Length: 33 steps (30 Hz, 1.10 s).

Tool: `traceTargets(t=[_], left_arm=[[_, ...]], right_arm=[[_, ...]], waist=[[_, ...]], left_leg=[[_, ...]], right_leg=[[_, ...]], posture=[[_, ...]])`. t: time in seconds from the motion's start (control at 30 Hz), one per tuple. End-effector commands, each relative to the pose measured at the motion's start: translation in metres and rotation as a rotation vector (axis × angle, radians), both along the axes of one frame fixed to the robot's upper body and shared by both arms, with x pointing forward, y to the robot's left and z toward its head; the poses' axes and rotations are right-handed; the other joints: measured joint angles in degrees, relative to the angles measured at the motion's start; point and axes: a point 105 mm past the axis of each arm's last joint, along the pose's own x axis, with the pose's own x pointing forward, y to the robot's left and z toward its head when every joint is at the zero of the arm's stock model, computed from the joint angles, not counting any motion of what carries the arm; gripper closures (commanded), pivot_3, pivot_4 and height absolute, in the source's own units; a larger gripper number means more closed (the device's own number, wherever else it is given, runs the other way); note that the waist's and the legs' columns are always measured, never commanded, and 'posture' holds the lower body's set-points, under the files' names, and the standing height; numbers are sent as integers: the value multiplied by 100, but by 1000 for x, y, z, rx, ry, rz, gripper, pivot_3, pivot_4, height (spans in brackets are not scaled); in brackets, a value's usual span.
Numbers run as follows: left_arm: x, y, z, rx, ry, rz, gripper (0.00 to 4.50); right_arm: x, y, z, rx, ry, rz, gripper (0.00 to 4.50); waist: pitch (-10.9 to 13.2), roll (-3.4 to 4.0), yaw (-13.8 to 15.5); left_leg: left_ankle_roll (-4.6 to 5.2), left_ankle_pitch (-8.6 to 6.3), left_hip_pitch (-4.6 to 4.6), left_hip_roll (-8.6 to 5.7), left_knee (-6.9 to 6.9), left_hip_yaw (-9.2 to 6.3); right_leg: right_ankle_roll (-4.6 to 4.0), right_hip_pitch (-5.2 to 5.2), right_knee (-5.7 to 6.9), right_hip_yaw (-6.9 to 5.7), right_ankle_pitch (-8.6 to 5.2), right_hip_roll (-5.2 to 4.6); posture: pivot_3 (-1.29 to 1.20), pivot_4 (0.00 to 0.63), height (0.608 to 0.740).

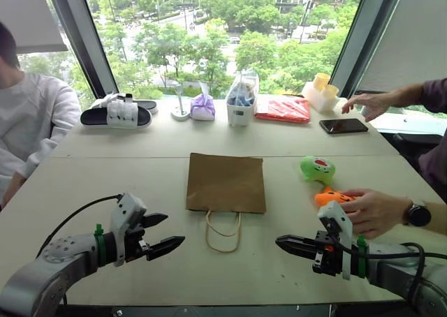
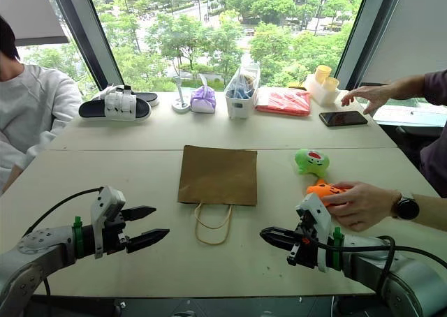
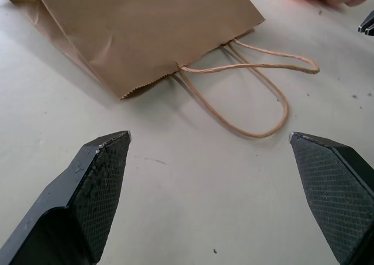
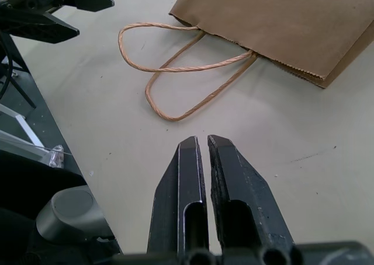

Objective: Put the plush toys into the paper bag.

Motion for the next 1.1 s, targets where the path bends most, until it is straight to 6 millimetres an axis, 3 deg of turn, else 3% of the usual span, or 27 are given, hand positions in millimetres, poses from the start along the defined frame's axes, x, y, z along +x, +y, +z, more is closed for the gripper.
traceTargets(t=[0.03,0.3,0.43,0.57,0.67,0.93,1.07,1.1], left_arm=[[-2,-3,14,-14,-47,-16,0],[-1,-3,15,14,-56,-42,0],[13,-4,28,99,-154,-106,0],[24,-27,28,345,-350,-410,0],[37,-38,23,413,-426,-549,0],[58,-67,1,431,-498,-746,0],[61,-102,-5,335,-528,-804,0],[62,-107,-3,314,-536,-807,260]], right_arm=[[-2,3,4,-7,-16,26,4271],[-4,4,3,-12,-10,31,4271],[-6,4,3,-13,-4,34,4271],[-3,11,-4,-70,1,96,4271],[5,14,0,-56,-23,84,4271],[-1,18,-5,-47,-28,35,4271],[-4,19,-6,-26,-30,-13,4271],[-4,19,-6,-24,-29,-17,4307]], waist=[[0,0,-1],[0,0,-2],[1,-2,17],[0,-1,11],[0,0,-12],[1,-2,9],[1,-4,10],[1,-5,3]], left_leg=[[0,0,0,0,0,0],[0,0,0,0,0,0],[0,0,-1,-2,0,-2],[0,0,1,-9,6,4],[0,0,-3,-9,4,12],[1,1,-6,-10,-9,4],[1,1,-5,-11,0,3],[1,1,-5,-12,4,0]], right_leg=[[0,0,0,0,0,0],[0,-1,0,0,0,0],[-1,0,0,-2,0,1],[-2,4,-2,-3,0,1],[-7,0,-7,-1,2,1],[16,-8,-4,-4,15,2],[20,-2,-2,-4,17,0],[21,2,-1,-5,17,1]], posture=[[0,150,740],[0,150,740],[0,150,740],[0,150,740],[0,150,740],[0,150,740],[0,150,740],[0,150,740]])
